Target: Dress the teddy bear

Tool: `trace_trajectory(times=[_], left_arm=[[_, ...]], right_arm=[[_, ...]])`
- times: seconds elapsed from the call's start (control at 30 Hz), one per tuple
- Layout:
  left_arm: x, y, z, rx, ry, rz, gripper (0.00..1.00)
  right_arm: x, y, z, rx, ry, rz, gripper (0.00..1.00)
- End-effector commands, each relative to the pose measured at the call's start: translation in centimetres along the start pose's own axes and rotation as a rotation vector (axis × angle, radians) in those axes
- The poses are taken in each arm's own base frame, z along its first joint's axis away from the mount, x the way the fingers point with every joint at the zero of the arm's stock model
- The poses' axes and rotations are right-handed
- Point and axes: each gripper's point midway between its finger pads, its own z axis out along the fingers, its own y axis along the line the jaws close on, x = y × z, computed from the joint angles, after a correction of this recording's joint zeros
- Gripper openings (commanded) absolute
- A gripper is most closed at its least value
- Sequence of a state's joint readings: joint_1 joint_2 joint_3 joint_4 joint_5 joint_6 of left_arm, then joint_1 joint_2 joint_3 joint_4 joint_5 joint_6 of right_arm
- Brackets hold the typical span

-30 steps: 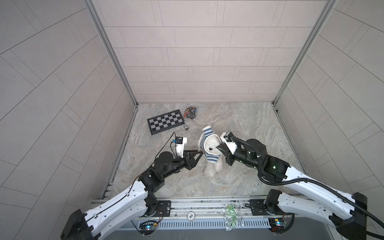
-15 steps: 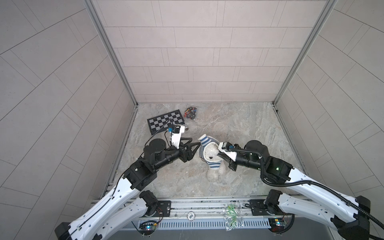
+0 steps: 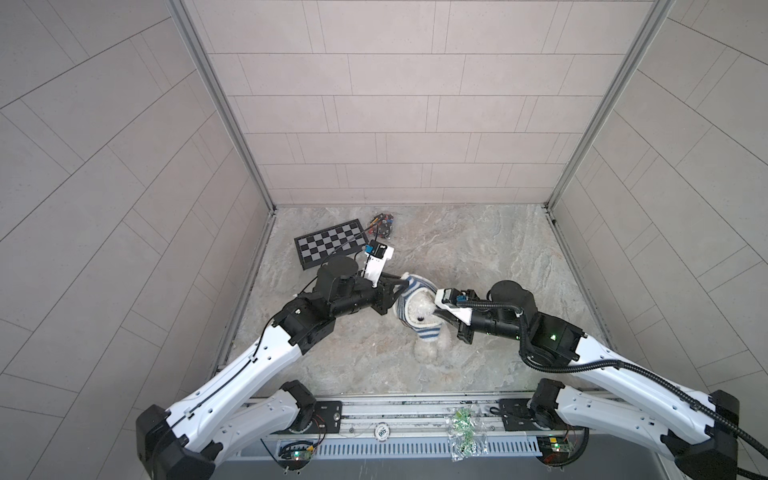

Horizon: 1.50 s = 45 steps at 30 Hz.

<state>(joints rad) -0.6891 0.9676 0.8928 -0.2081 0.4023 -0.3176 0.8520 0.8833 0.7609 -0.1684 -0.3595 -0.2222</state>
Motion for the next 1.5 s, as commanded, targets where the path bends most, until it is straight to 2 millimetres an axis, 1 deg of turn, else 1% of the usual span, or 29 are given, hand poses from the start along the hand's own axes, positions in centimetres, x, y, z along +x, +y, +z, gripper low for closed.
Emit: trace_trajectory(times=[0.0, 0.1, 0.17, 0.2, 0.27, 0.37, 0.43, 0.47, 0.57, 0.67, 0.8, 0.87, 1.1, 1.2, 1.27, 1.37, 1.47], left_arm=[[-1.0, -0.7, -0.3, 0.033, -0.032, 0.018, 0.13], [-1.0, -0.3, -0.5, 0.009, -0.038, 0.014, 0.00], [-0.9, 0.5, -0.7, -0.022, -0.042, 0.000, 0.00], [-0.9, 1.3, -0.9, -0.046, -0.048, -0.015, 0.00], [-0.9, 3.3, -1.3, -0.105, -0.074, -0.066, 0.00], [-1.1, 7.2, -2.6, -0.176, -0.150, -0.189, 0.00], [-0.9, 8.8, -3.1, -0.192, -0.179, -0.244, 0.00], [-0.6, 9.4, -3.1, -0.202, -0.178, -0.257, 0.00], [0.2, 10.0, -2.8, -0.215, -0.156, -0.265, 0.00], [1.4, 11.0, -2.6, -0.256, -0.124, -0.271, 0.00], [3.3, 13.0, -2.6, -0.295, -0.121, -0.328, 0.00], [4.1, 13.6, -2.7, -0.307, -0.124, -0.352, 0.00], [5.2, 14.5, -2.9, -0.352, -0.111, -0.362, 0.00], [5.4, 14.5, -2.8, -0.350, -0.097, -0.349, 0.00], [4.9, 13.2, -2.5, -0.299, -0.104, -0.330, 0.00], [3.8, 9.8, -2.0, -0.175, -0.118, -0.277, 0.00], [3.5, 7.5, -1.9, -0.071, -0.121, -0.274, 0.03]], right_arm=[[-0.6, 0.1, 0.1, -0.010, -0.021, -0.041, 0.00], [-0.7, -0.1, -0.1, 0.004, -0.022, -0.045, 0.00], [-0.8, -0.1, -0.2, 0.008, -0.028, -0.047, 0.00], [-1.0, -0.2, -0.4, 0.012, -0.035, -0.050, 0.00], [-1.1, -0.2, -0.6, 0.019, -0.045, -0.057, 0.00], [-1.4, 0.0, -1.0, 0.024, -0.069, -0.071, 0.00], [-1.8, 0.4, -1.4, 0.020, -0.084, -0.086, 0.00], [-2.0, 0.6, -1.5, 0.017, -0.091, -0.093, 0.00], [-2.3, 1.1, -1.8, 0.012, -0.116, -0.111, 0.00], [-2.8, 1.3, -2.3, 0.018, -0.152, -0.122, 0.00], [-3.1, 1.3, -3.1, 0.033, -0.180, -0.130, 0.00], [-3.2, 1.3, -3.2, 0.033, -0.189, -0.132, 0.00], [-3.6, 1.4, -3.5, 0.034, -0.213, -0.133, 0.00], [-3.5, 1.3, -3.4, 0.039, -0.204, -0.129, 0.00], [-3.3, 1.2, -3.2, 0.039, -0.194, -0.122, 0.00], [-2.9, 1.3, -2.6, 0.029, -0.170, -0.118, 0.00], [-3.0, 1.5, -2.3, 0.014, -0.169, -0.121, 0.00]])
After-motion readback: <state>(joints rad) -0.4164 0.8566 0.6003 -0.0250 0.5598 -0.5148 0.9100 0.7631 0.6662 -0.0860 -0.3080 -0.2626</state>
